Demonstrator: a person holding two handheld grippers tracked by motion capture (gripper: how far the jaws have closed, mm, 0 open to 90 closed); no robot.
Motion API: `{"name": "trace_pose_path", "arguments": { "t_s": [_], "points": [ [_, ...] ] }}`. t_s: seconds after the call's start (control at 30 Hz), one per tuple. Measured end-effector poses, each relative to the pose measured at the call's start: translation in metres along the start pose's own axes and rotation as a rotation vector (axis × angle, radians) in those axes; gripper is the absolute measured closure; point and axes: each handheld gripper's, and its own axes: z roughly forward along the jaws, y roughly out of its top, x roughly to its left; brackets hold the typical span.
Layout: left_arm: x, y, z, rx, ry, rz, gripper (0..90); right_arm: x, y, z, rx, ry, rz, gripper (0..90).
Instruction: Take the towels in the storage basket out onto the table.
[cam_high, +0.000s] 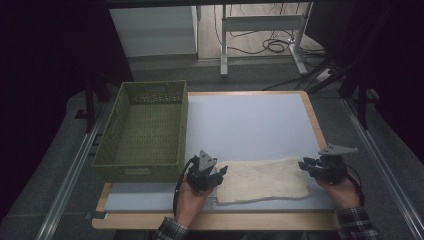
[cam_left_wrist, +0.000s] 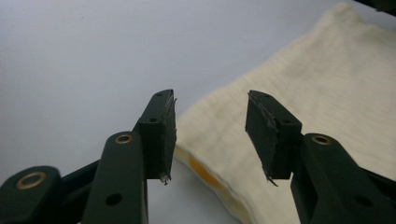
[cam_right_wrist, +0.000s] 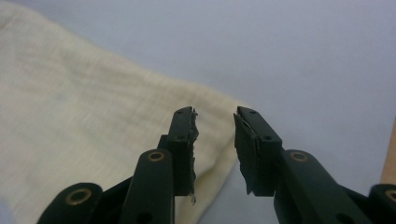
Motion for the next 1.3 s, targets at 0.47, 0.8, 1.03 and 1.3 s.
{"name": "trace_pose_path", "arguments": {
  "t_s": [0.47, 0.8, 1.03, 1.3],
  "points": [
    [0.021, -0.012, 0.041, 0.149, -0.012, -0.054, 68.4, -0.016, 0.001, 0.04, 0.086, 0.028, 0.019, 85.6],
    [0.023, 0.009, 0.042, 0.083, 0.015, 0.008, 84.2, -0.029, 0.032, 0.041, 0.062, -0.034, -0.017, 87.1],
    [0.031, 0.018, 0.057, 0.114, 0.054, 0.046, 74.4, -0.047, 0.046, 0.064, 0.08, -0.036, 0.015, 81.9],
    [0.039, 0.007, 0.07, 0.127, 0.083, 0.052, 58.3, -0.04, 0.031, 0.049, 0.037, -0.004, 0.026, 62.7]
  ]
}}
